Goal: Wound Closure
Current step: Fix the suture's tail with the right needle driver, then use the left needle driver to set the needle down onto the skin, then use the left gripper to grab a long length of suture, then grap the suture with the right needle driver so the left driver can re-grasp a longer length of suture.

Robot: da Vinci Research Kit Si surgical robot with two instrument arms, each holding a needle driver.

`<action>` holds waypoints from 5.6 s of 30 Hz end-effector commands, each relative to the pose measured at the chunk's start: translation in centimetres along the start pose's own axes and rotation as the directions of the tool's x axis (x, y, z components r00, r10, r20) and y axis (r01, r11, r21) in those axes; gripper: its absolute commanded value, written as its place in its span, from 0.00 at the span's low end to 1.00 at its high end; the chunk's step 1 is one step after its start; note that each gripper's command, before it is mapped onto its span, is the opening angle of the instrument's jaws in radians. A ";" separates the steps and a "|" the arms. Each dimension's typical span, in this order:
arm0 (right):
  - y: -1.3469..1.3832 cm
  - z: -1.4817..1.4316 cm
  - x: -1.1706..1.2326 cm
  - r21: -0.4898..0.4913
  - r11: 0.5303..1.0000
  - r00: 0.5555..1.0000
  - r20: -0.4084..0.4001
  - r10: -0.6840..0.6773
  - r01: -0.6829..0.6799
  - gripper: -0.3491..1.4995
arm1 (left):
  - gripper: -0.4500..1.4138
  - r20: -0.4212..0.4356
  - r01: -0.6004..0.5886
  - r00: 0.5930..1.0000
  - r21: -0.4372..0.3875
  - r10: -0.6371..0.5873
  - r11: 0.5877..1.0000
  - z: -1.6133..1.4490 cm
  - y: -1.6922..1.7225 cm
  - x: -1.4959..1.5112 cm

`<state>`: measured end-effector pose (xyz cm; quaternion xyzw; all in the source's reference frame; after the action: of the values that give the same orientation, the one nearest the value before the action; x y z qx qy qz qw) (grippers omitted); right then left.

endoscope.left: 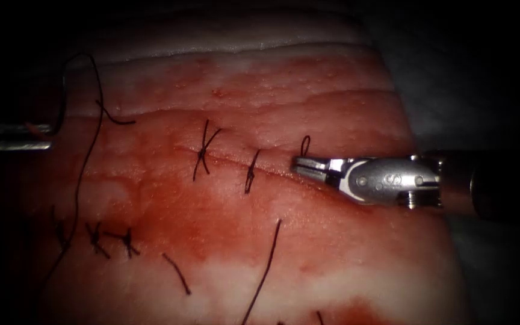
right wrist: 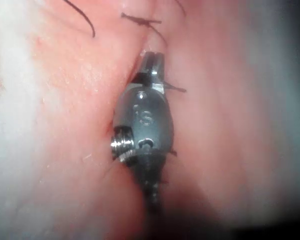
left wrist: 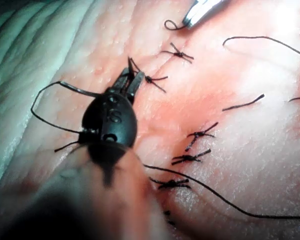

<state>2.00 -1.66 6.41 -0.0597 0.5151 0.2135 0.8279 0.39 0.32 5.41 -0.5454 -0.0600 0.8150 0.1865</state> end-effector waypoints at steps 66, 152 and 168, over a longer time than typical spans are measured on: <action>1.16 -0.82 0.81 -0.025 0.858 0.854 -0.109 0.509 -0.514 0.86 | 0.87 0.030 0.153 0.987 0.070 -0.156 0.986 2.53 -1.28 -1.32; 0.44 -0.69 0.45 0.048 0.928 0.928 -0.032 0.370 -0.369 0.83 | 0.00 -0.339 -0.721 0.684 -0.179 0.646 0.669 2.15 1.73 -0.29; -0.36 -0.37 1.08 0.077 0.992 0.994 -0.060 -0.091 0.095 0.84 | 0.00 -0.384 -0.637 0.740 -0.134 0.553 0.760 2.28 0.99 0.03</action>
<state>2.16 -1.83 5.20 -0.0581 0.5409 0.1514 0.8253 -1.90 -0.35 5.94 -0.6817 0.0422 0.7153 -0.1478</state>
